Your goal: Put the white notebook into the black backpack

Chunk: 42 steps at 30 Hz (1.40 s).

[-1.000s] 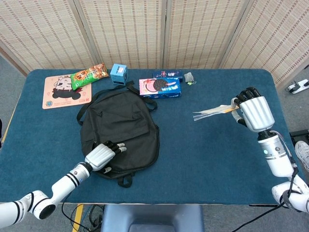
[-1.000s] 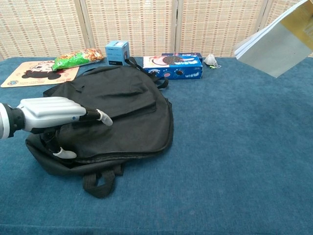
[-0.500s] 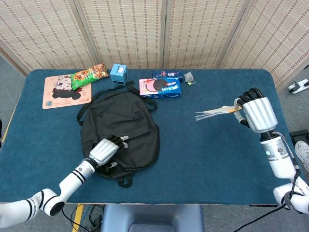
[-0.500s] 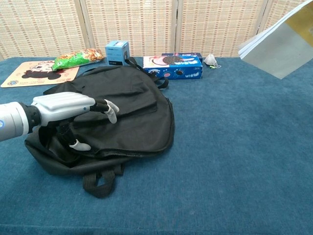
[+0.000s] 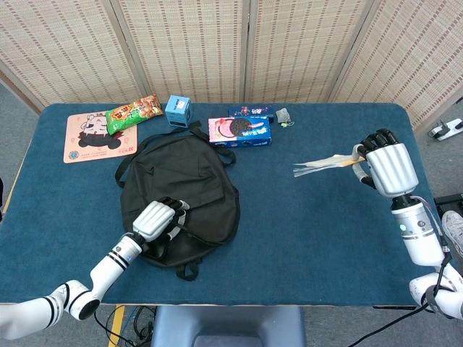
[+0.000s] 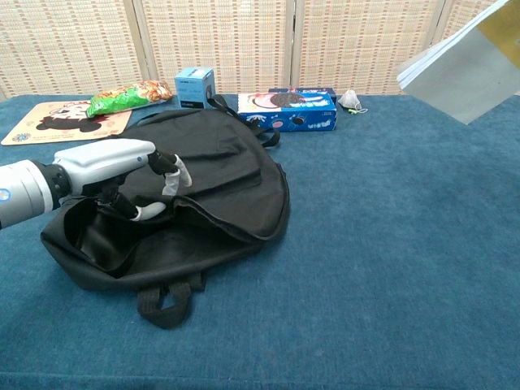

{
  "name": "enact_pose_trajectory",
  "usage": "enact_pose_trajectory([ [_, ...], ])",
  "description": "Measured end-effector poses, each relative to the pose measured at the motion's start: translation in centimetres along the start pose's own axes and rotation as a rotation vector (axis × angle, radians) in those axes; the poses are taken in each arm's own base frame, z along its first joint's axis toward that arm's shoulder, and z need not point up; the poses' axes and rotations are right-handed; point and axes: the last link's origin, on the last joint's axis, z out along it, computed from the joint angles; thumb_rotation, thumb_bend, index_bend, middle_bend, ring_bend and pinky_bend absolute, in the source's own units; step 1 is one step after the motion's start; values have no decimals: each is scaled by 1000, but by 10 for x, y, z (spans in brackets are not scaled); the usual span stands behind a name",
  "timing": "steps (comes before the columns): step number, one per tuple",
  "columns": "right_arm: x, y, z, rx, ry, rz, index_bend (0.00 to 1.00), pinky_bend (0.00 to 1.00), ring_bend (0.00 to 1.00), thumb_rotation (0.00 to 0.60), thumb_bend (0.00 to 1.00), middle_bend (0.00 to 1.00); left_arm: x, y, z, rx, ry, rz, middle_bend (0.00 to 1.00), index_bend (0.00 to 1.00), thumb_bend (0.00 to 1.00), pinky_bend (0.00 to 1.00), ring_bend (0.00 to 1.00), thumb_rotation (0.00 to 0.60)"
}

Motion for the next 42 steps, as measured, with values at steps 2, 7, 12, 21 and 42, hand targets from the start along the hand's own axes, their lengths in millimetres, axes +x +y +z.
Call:
enact_pose_trajectory([
  [2, 2, 0, 0, 0, 8, 3, 672, 241, 335, 600, 597, 529, 1, -2, 1, 7, 11, -5, 357, 780, 610, 247, 329, 600],
  [7, 7, -4, -1, 13, 26, 26, 675, 241, 335, 600, 596, 529, 6, -5, 3, 34, 37, -43, 375, 786, 616, 249, 336, 600],
  [12, 14, -18, -4, 70, 50, 67, 676, 241, 337, 600, 597, 530, 22, -10, 11, 97, 104, -128, 378, 787, 617, 261, 337, 600],
  [21, 30, -61, -6, 222, 97, 210, 685, 253, 348, 600, 597, 537, 51, -16, 29, 240, 176, -305, 385, 786, 625, 295, 347, 600],
  [42, 42, -200, 25, 635, 51, 518, 688, 254, 360, 600, 597, 542, 95, -19, 66, 459, 197, -442, 386, 783, 630, 328, 357, 600],
])
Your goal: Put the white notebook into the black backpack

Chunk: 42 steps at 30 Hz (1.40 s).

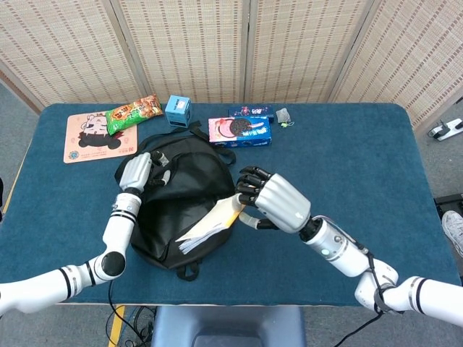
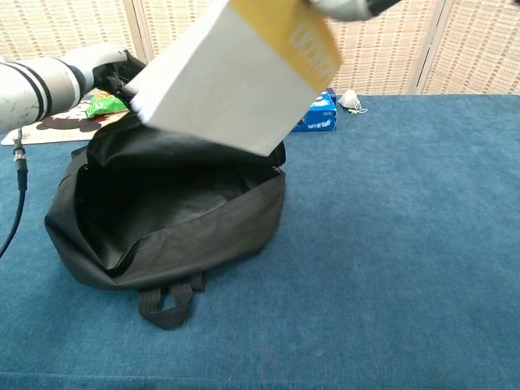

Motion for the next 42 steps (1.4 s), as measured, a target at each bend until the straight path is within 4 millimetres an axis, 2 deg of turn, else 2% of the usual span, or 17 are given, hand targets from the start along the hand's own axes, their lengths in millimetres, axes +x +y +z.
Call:
enact_pose_trajectory([
  [9, -42, -15, 45, 105, -36, 19, 693, 253, 361, 600, 596, 547, 7, 7, 13, 70, 0, -10, 387, 780, 630, 328, 358, 600],
  [24, -95, -19, 86, 170, -44, 62, 700, 254, 364, 600, 578, 554, 16, 7, 18, 134, -22, 4, 386, 779, 630, 328, 359, 600],
  [30, -121, -21, 85, 185, -76, 62, 706, 254, 369, 600, 578, 563, 18, 2, 21, 160, -23, 8, 387, 779, 630, 328, 360, 600],
  [36, -150, -16, 65, 182, -154, 42, 713, 254, 369, 600, 572, 570, 21, -5, 20, 174, -29, -1, 386, 779, 630, 328, 361, 600],
  [42, -165, -5, 51, 167, -209, -12, 713, 253, 369, 600, 572, 572, 23, -10, 18, 183, -44, -7, 386, 779, 629, 328, 361, 600],
])
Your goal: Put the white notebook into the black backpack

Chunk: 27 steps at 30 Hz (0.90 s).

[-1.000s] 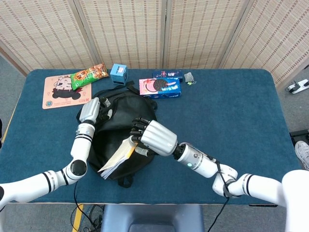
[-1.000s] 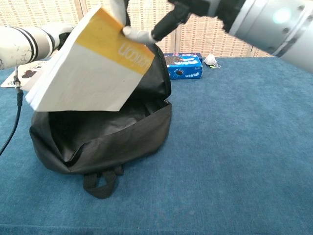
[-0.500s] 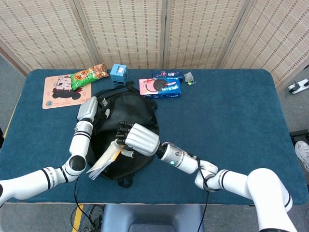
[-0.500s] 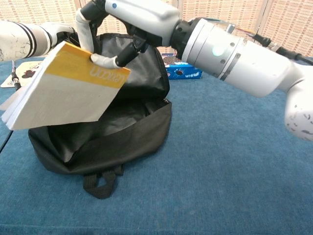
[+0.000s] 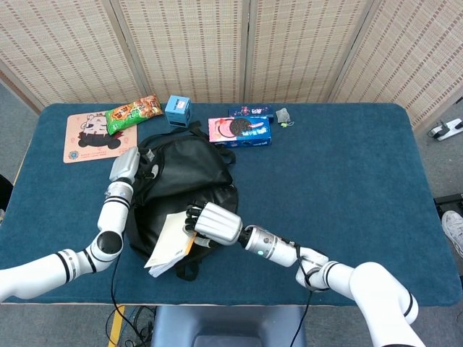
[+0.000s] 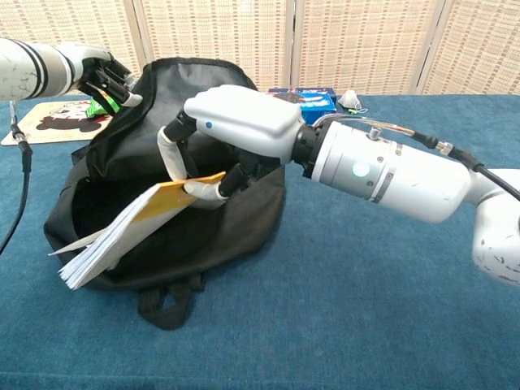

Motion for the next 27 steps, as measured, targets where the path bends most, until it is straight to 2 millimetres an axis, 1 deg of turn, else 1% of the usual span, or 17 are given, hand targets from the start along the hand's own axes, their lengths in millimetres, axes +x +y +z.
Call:
enact_pose_trajectory([
  [9, -11, 14, 8, -42, -73, -77, 713, 254, 369, 600, 572, 572, 4, -2, -4, -6, -6, -11, 387, 779, 629, 328, 361, 600],
  [15, -16, 21, 16, -76, -91, -128, 713, 252, 369, 600, 568, 571, 5, -3, -5, -1, -11, -24, 386, 779, 645, 328, 363, 600],
  [19, -19, 24, 20, -93, -102, -165, 713, 250, 369, 600, 566, 572, 9, -3, -6, 2, -11, -39, 386, 779, 646, 328, 363, 600],
  [27, -26, 35, 24, -152, -137, -193, 713, 250, 369, 600, 558, 571, 13, -6, -9, -5, -23, -43, 386, 780, 645, 328, 363, 600],
])
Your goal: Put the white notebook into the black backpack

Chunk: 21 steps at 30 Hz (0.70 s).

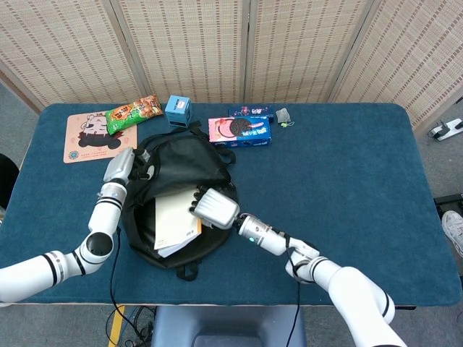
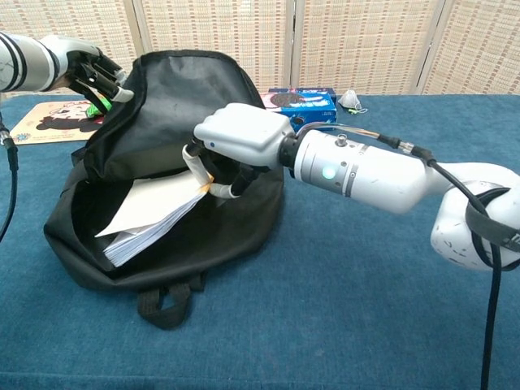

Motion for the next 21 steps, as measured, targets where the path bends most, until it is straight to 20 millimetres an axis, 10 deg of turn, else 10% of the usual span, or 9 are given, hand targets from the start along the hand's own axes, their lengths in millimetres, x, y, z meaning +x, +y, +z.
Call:
enact_pose_trajectory([
  [16, -8, -2, 24, -81, -49, -102, 708, 225, 351, 600, 517, 534, 5, 1, -6, -13, -17, -10, 387, 780, 646, 328, 363, 600],
  [21, -10, -5, 25, -90, -56, -127, 352, 187, 265, 600, 438, 397, 7, -1, -8, -10, -17, -15, 386, 778, 646, 328, 363, 600],
])
